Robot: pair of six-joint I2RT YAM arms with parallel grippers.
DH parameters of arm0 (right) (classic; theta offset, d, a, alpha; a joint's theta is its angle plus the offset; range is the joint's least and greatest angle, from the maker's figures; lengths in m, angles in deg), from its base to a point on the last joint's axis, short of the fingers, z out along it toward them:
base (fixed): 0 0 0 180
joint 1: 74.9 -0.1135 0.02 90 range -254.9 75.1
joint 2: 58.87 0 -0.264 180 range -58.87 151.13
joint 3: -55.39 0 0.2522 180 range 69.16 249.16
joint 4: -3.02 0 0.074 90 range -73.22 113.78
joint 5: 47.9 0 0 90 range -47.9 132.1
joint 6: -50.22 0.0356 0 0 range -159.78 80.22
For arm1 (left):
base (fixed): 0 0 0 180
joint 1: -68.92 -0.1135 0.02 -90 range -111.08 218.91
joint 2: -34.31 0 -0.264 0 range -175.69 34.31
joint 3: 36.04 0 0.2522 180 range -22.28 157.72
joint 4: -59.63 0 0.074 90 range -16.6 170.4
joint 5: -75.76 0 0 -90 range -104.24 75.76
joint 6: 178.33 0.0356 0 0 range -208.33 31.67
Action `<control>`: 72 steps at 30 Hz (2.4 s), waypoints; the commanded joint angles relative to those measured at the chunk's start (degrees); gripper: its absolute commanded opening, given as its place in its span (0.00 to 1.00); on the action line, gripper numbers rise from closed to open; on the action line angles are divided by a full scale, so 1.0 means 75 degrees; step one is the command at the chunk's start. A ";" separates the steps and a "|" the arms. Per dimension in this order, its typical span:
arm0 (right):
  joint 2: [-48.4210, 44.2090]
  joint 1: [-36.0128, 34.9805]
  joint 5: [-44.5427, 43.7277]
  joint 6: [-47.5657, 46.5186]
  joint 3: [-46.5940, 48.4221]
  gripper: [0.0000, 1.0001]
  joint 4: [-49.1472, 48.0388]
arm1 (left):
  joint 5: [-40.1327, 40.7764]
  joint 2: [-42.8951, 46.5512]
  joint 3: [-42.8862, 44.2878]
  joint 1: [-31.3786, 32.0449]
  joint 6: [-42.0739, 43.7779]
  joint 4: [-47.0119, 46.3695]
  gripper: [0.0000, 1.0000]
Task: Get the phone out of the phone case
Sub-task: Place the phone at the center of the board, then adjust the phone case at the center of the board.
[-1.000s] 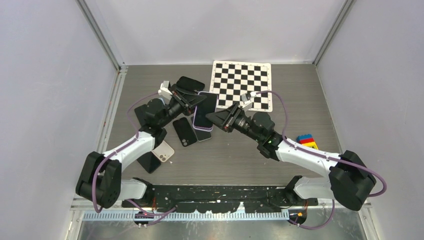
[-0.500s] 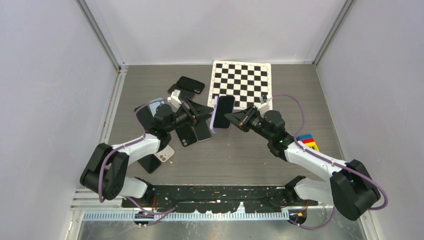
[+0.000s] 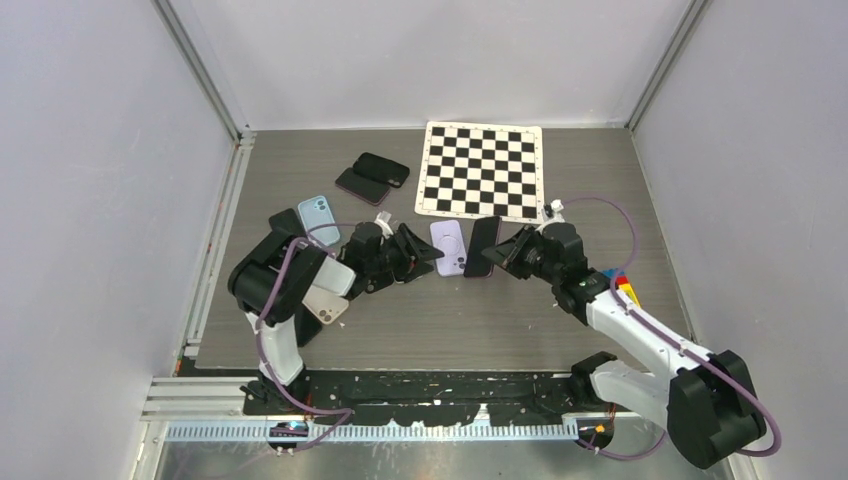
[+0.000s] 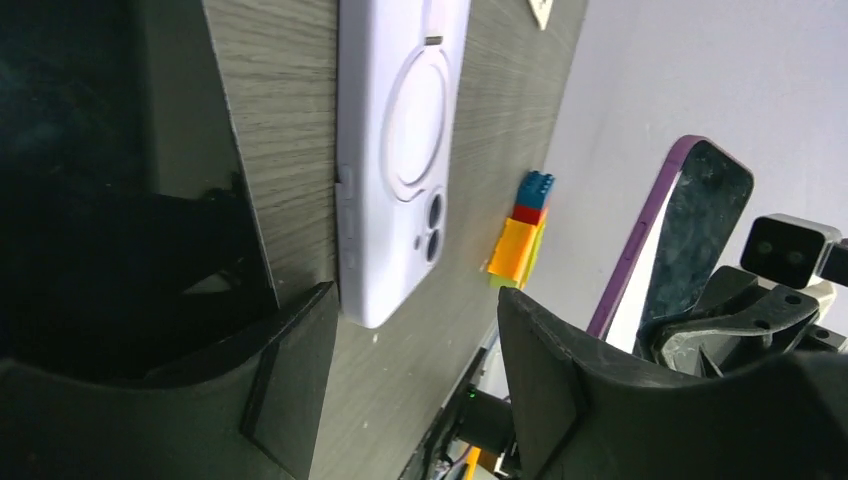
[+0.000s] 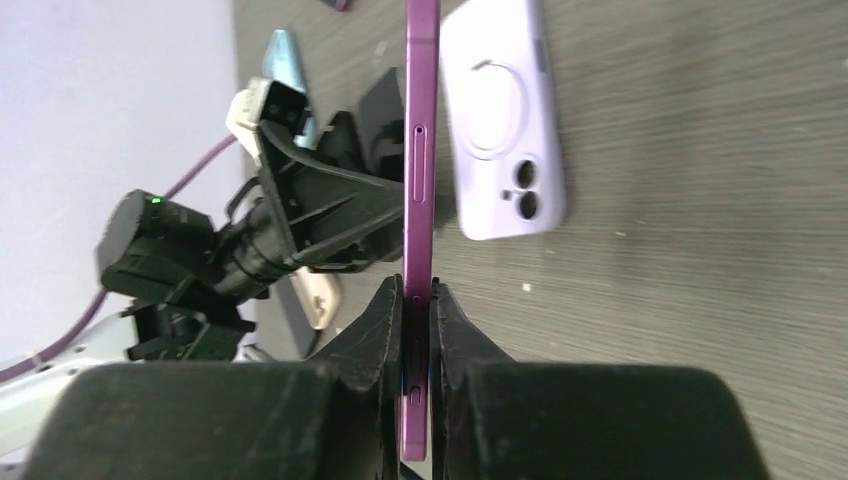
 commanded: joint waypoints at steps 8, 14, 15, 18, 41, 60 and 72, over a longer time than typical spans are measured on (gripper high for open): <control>0.2200 0.1855 0.1333 -0.1738 0.0623 0.03 0.0126 | 0.1141 0.0409 0.1006 0.0515 0.1535 0.1801 0.66; 0.3283 0.2014 0.2107 -0.1806 0.1046 0.14 -0.0690 | 0.1937 0.0455 0.1634 0.0632 0.1983 0.3636 0.67; 0.3374 0.2014 0.2135 -0.1880 0.1239 0.16 -0.0657 | 0.2012 0.0454 0.1681 0.0638 0.2003 0.3794 0.67; 0.3863 0.2019 0.1688 -0.2456 0.1684 0.18 0.0162 | 0.2191 0.0492 0.1763 0.0632 0.2098 0.4118 0.68; 0.3409 -0.0822 -0.3450 -0.3440 0.3251 0.85 0.3100 | 0.3467 0.2938 0.2060 0.0632 0.3554 0.6466 0.87; 0.6744 -0.2896 -0.5121 -0.4043 0.5837 0.85 0.4192 | 0.4401 0.5577 0.0961 -0.0306 0.3510 0.7950 1.00; 0.6341 -0.2902 -0.5518 -0.2757 0.5691 0.84 0.4333 | 0.4413 0.6733 0.1167 -0.0481 0.3741 0.9302 1.00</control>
